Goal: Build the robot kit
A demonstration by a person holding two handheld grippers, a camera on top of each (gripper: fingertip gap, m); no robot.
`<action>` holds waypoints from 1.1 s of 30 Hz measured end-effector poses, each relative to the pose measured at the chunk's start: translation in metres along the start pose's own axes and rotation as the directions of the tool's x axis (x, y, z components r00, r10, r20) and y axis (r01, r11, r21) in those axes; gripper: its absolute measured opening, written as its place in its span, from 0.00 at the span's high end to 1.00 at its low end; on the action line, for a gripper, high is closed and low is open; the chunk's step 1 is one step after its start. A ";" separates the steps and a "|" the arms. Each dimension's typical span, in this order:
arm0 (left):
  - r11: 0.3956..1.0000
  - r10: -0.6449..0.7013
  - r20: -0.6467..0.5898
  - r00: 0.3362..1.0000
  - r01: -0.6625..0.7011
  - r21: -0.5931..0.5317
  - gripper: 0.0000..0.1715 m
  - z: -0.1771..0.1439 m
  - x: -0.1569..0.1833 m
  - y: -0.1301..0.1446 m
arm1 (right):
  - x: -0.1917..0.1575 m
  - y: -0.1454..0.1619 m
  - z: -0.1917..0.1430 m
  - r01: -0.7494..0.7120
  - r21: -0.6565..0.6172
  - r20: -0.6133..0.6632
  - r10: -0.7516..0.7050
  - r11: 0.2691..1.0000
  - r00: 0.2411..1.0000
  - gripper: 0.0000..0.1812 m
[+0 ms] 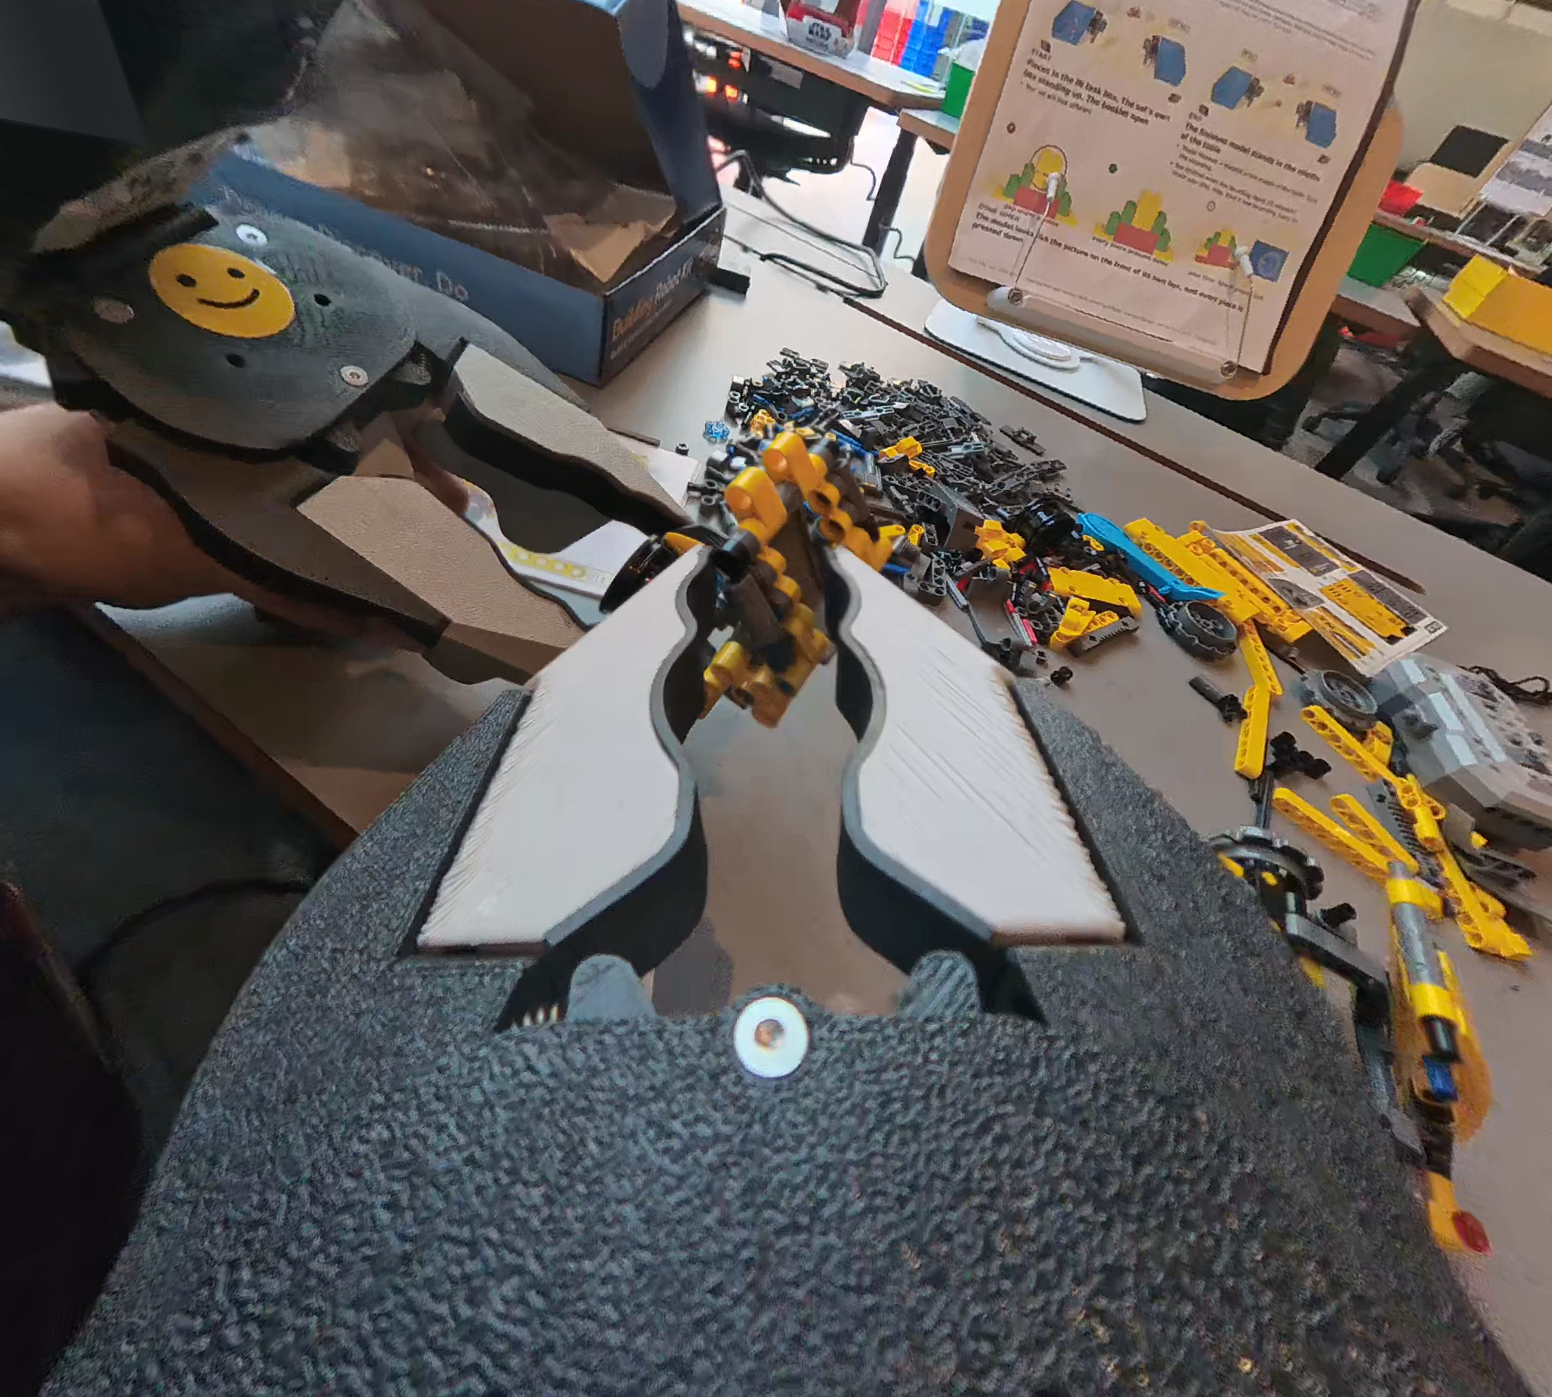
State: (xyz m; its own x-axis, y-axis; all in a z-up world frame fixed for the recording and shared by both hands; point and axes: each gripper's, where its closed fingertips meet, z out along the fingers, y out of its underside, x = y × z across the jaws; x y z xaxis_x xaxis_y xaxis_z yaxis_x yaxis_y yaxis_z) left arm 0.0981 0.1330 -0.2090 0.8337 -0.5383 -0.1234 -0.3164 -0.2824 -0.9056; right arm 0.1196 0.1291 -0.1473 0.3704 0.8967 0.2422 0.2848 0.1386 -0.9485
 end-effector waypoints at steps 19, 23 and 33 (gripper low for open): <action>0.980 -0.102 0.201 0.974 0.064 0.190 0.65 -0.109 -0.081 -0.052 | -0.068 0.003 0.013 -0.163 0.041 0.254 0.147 0.986 0.956 0.90; 0.978 -0.115 0.360 0.926 0.042 0.205 0.65 -0.202 -0.112 -0.046 | -0.152 -0.012 0.049 -0.110 -0.030 0.477 0.111 0.993 0.872 0.92; 0.951 -0.274 0.565 0.778 0.129 0.283 0.65 -0.332 -0.141 0.015 | -0.283 -0.011 0.187 0.398 -0.197 0.722 -0.143 0.896 0.677 1.00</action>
State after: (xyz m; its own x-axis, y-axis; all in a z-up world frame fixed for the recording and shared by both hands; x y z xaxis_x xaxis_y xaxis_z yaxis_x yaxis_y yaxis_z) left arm -0.1745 -0.0590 -0.0700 0.9912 0.1069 -0.0776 -0.0654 -0.1134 -0.9914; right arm -0.1534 -0.0475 -0.2432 -0.4279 0.8910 0.1520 0.5768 0.3986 -0.7130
